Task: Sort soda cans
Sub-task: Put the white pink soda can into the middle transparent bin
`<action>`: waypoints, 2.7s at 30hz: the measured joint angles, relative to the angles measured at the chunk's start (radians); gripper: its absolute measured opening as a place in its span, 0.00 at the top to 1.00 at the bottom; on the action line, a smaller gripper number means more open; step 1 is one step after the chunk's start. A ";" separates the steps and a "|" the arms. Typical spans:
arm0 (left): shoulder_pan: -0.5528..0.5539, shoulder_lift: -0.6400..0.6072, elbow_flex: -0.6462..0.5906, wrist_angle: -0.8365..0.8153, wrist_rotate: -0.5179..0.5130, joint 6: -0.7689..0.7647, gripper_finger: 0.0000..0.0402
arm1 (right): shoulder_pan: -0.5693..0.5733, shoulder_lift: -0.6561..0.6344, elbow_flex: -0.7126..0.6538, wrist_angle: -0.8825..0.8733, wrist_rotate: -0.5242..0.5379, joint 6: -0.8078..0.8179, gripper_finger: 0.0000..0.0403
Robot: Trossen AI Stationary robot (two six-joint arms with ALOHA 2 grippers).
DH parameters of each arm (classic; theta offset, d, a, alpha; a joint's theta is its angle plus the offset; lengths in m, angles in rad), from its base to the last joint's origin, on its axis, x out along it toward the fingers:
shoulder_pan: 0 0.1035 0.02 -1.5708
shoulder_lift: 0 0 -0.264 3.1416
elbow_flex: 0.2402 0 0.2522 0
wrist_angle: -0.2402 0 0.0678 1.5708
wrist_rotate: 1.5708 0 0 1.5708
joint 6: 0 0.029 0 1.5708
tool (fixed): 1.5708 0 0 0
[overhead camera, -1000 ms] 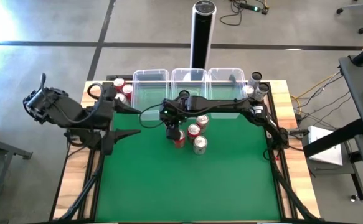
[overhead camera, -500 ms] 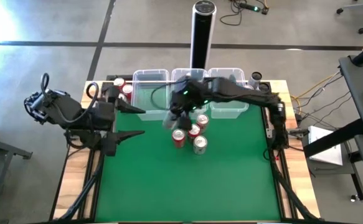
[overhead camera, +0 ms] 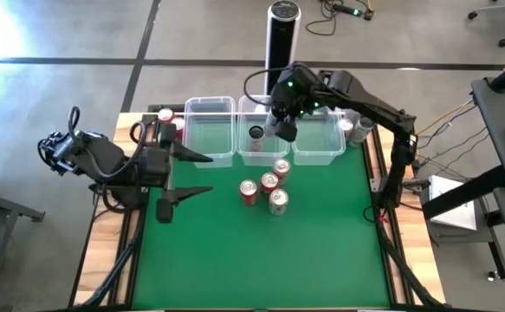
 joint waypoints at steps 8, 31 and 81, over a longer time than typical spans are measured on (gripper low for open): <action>0.000 0.012 -0.004 -0.020 -0.001 -0.061 0.37 | -0.046 0.045 -0.141 0.050 -0.079 -0.061 0.38; 0.026 0.012 -0.009 -0.002 -0.082 -0.104 0.37 | -0.082 0.056 -0.570 0.463 -0.124 -0.083 0.36; 0.039 0.030 -0.003 0.021 -0.080 -0.096 0.37 | -0.195 -0.284 -0.453 0.322 0.401 0.142 0.07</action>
